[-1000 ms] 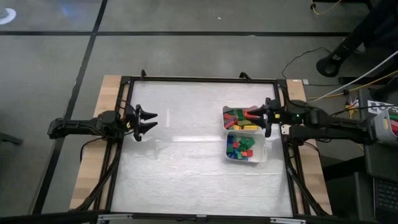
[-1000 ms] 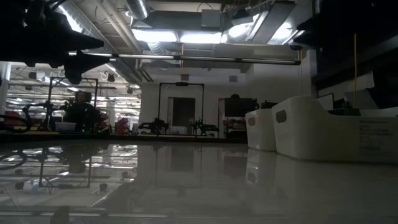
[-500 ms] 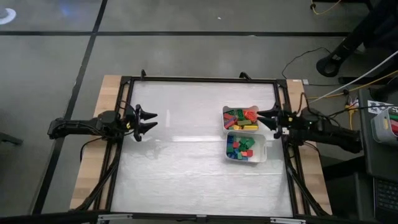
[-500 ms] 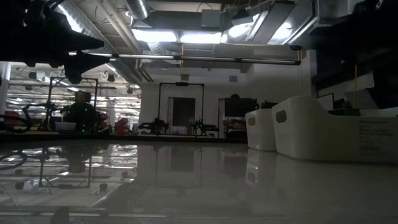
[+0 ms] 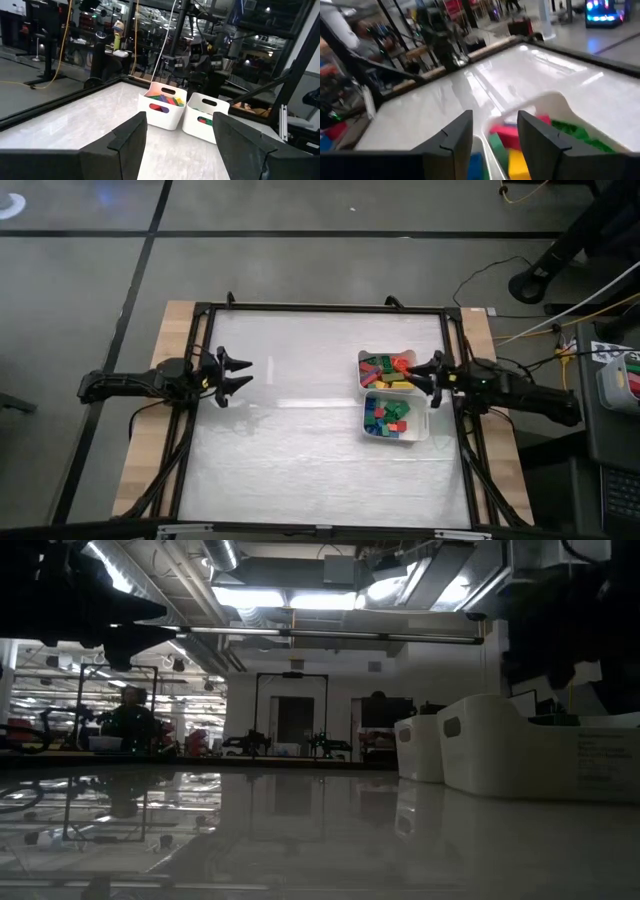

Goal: Sort blocks by size
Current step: Return to Home Position

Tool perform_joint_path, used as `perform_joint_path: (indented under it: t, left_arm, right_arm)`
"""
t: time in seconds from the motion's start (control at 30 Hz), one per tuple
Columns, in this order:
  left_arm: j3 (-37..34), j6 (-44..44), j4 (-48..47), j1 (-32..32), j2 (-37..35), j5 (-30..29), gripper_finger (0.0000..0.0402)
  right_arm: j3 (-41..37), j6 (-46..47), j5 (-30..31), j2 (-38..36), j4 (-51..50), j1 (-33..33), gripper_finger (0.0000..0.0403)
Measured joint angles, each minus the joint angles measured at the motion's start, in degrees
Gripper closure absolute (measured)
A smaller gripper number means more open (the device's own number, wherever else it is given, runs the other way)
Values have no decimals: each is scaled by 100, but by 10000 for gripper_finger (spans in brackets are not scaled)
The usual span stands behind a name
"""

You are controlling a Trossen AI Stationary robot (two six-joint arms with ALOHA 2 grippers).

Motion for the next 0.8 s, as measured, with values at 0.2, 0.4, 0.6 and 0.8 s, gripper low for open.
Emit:
perform_joint_path:
  t: [0.2,0.4,0.6,0.8]
  left_arm:
    - [0,7,2,0,-2,0,189]
    - [0,50,-100,0,-1,1,189]
    - [0,287,-102,0,26,2,189]
    - [0,612,-104,0,26,2,189]
  right_arm:
    - [-275,0,19,8,-93,0,249]
    - [-313,-38,71,8,-112,0,249]
    - [-313,-52,280,8,-152,0,249]
    - [-317,-649,584,8,-164,0,249]
